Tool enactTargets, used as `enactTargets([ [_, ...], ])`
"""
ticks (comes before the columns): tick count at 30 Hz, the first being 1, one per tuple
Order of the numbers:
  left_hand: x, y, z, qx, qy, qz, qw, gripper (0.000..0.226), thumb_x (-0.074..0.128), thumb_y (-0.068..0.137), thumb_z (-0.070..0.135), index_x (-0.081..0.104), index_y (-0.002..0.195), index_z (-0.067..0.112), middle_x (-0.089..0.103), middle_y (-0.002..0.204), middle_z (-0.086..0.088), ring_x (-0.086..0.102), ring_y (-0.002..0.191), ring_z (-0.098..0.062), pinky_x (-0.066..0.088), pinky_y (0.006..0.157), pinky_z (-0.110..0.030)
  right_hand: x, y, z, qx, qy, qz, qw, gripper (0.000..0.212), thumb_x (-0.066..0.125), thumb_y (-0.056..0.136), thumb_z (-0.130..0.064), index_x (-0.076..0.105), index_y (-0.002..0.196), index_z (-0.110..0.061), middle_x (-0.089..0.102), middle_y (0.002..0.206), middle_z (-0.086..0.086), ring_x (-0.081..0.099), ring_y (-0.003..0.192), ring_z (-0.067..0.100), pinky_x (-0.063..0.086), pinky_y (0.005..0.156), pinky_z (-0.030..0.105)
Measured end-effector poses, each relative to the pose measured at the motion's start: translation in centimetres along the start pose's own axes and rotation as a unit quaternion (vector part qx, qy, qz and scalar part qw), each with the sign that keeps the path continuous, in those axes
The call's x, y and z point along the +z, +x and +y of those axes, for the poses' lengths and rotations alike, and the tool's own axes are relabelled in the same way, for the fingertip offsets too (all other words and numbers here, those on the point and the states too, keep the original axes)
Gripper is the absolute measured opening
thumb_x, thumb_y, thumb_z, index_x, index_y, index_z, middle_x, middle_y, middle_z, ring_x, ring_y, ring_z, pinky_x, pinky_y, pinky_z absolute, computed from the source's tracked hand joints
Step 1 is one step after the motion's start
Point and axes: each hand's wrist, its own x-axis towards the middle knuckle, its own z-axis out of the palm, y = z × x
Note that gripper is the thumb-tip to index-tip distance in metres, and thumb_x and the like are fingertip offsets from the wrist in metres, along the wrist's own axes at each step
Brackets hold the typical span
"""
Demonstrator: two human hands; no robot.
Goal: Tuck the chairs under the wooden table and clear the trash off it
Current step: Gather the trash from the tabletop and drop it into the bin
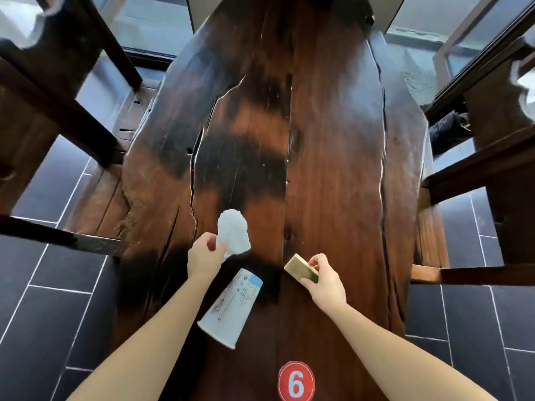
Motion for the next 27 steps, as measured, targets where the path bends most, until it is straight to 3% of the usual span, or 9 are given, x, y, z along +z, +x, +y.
enactTargets([
  [3, -0.9, -0.7, 2.1, 0.039, -0.042, -0.004, 0.998, 0.019, 0.061, 0.089, 0.023, 0.064, 0.104, 0.011, 0.065, 0.098, 0.000, 0.061, 0.093, -0.016, 0.051, 0.080, -0.028, -1.0, -0.4, 1.1, 0.047, 0.150, 0.016, 0.987, 0.023, 0.070, 0.083, -0.013, 0.056, 0.099, -0.022, 0.062, 0.101, -0.002, 0.058, 0.089, 0.014, 0.039, 0.059, 0.014],
  [7, -0.2, -3.4, 5.7, 0.113, -0.066, -0.061, 0.990, 0.017, 0.061, 0.090, 0.024, 0.065, 0.104, 0.015, 0.067, 0.096, 0.003, 0.063, 0.089, -0.013, 0.053, 0.076, -0.022, -4.2, -1.3, 2.6, 0.066, 0.312, 0.023, 0.947, 0.023, 0.065, 0.086, -0.008, 0.064, 0.100, -0.025, 0.065, 0.099, -0.001, 0.061, 0.099, 0.022, 0.053, 0.083, 0.035],
  [11, 3.0, -7.1, 9.3, 0.148, -0.030, -0.207, 0.967, 0.014, 0.061, 0.090, 0.026, 0.066, 0.103, 0.022, 0.066, 0.091, 0.008, 0.063, 0.087, -0.012, 0.053, 0.077, -0.021, -9.1, -3.7, 4.8, 0.007, 0.385, -0.030, 0.923, 0.025, 0.062, 0.089, -0.008, 0.063, 0.105, -0.027, 0.066, 0.106, 0.003, 0.060, 0.104, 0.018, 0.052, 0.092, 0.037],
  [14, 6.1, -10.6, 11.5, 0.153, -0.014, -0.327, 0.933, 0.017, 0.056, 0.093, 0.022, 0.069, 0.103, 0.025, 0.067, 0.086, 0.010, 0.062, 0.082, -0.009, 0.050, 0.066, -0.015, -12.4, -6.1, 8.1, -0.050, 0.399, -0.056, 0.914, 0.026, 0.069, 0.086, -0.014, 0.064, 0.111, -0.017, 0.063, 0.120, 0.006, 0.061, 0.108, 0.016, 0.050, 0.093, 0.031],
  [17, 9.3, -15.0, 13.6, 0.134, 0.003, -0.411, 0.902, 0.026, 0.046, 0.096, 0.017, 0.069, 0.105, 0.018, 0.064, 0.079, 0.007, 0.055, 0.068, -0.005, 0.044, 0.057, -0.011, -14.6, -9.1, 11.9, -0.047, 0.370, -0.054, 0.926, 0.023, 0.078, 0.076, -0.028, 0.071, 0.096, -0.018, 0.052, 0.130, -0.004, 0.057, 0.114, 0.010, 0.044, 0.099, 0.028],
  [20, 13.1, -19.0, 14.8, 0.097, 0.038, -0.486, 0.867, 0.033, 0.040, 0.093, 0.016, 0.069, 0.109, 0.018, 0.067, 0.094, 0.002, 0.058, 0.082, -0.010, 0.047, 0.073, -0.021, -15.7, -12.4, 15.9, -0.034, 0.384, -0.065, 0.920, 0.031, 0.078, 0.067, -0.037, 0.072, 0.094, -0.023, 0.061, 0.120, -0.010, 0.061, 0.106, 0.007, 0.044, 0.095, 0.027],
  [22, 16.1, -21.7, 15.2, 0.078, 0.053, -0.557, 0.825, 0.036, 0.043, 0.087, 0.021, 0.068, 0.112, 0.019, 0.066, 0.099, 0.001, 0.057, 0.088, -0.012, 0.047, 0.078, -0.024, -16.2, -14.8, 19.2, -0.022, 0.423, -0.071, 0.903, 0.037, 0.074, 0.071, -0.029, 0.068, 0.106, -0.018, 0.068, 0.104, -0.004, 0.063, 0.095, 0.008, 0.048, 0.087, 0.025],
  [25, 20.1, -25.7, 15.6, 0.057, 0.079, -0.646, 0.757, 0.043, 0.051, 0.079, 0.033, 0.065, 0.118, 0.023, 0.064, 0.115, -0.007, 0.055, 0.101, -0.015, 0.045, 0.090, -0.029, -16.0, -17.7, 24.2, 0.010, 0.461, -0.061, 0.885, 0.052, 0.073, 0.069, -0.034, 0.062, 0.117, -0.016, 0.068, 0.104, 0.002, 0.064, 0.096, 0.011, 0.051, 0.086, 0.028],
  [27, 22.5, -28.3, 15.7, 0.075, 0.102, -0.671, 0.731, 0.036, 0.059, 0.082, 0.031, 0.065, 0.116, 0.024, 0.063, 0.110, -0.006, 0.052, 0.098, -0.015, 0.044, 0.084, -0.026, -15.5, -19.3, 27.3, 0.048, 0.486, -0.028, 0.872, 0.053, 0.074, 0.069, -0.032, 0.058, 0.117, -0.014, 0.067, 0.104, 0.004, 0.064, 0.095, 0.011, 0.052, 0.082, 0.027],
])
